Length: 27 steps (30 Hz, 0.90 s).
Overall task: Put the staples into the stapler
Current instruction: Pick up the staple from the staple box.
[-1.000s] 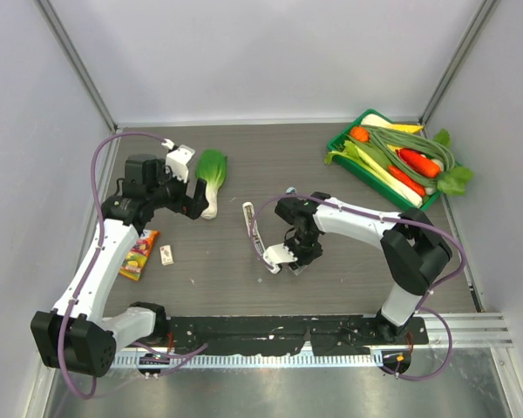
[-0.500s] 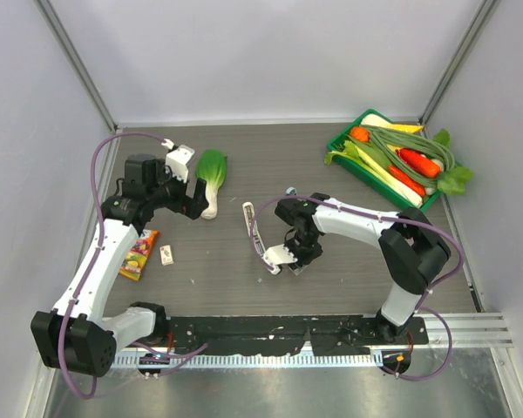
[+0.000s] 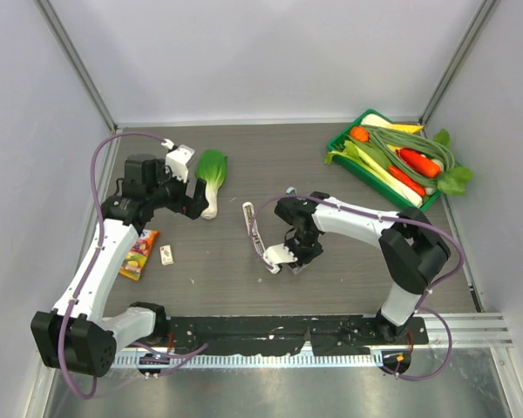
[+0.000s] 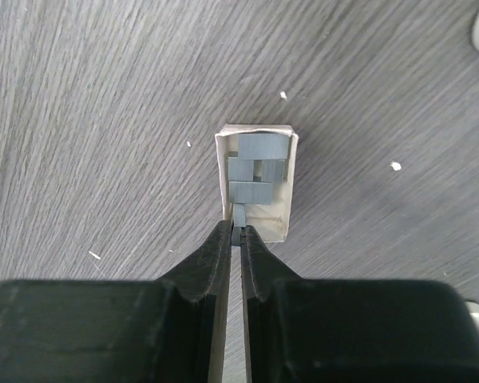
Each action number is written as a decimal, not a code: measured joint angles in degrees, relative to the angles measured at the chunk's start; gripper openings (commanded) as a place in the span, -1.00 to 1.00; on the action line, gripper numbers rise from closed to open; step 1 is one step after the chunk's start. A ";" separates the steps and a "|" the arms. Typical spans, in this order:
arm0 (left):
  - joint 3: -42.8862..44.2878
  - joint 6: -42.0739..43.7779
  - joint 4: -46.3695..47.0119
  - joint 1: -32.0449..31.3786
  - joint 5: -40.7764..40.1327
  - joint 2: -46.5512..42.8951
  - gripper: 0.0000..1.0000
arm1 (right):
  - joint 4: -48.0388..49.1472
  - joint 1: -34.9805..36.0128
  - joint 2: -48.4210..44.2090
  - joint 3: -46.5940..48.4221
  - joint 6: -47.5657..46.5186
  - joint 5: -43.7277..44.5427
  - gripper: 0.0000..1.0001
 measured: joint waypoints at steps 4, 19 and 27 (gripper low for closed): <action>0.00 -0.02 0.02 0.00 0.02 0.00 0.99 | -0.50 -0.02 0.00 1.81 0.83 -0.02 -0.72; 0.00 -0.04 0.02 0.00 0.42 0.00 1.00 | 1.66 -1.44 -0.72 6.71 13.55 -1.68 -0.71; 0.63 0.07 -0.13 -0.15 4.28 0.00 1.00 | 3.61 -7.80 -4.28 9.55 26.73 -11.02 -0.72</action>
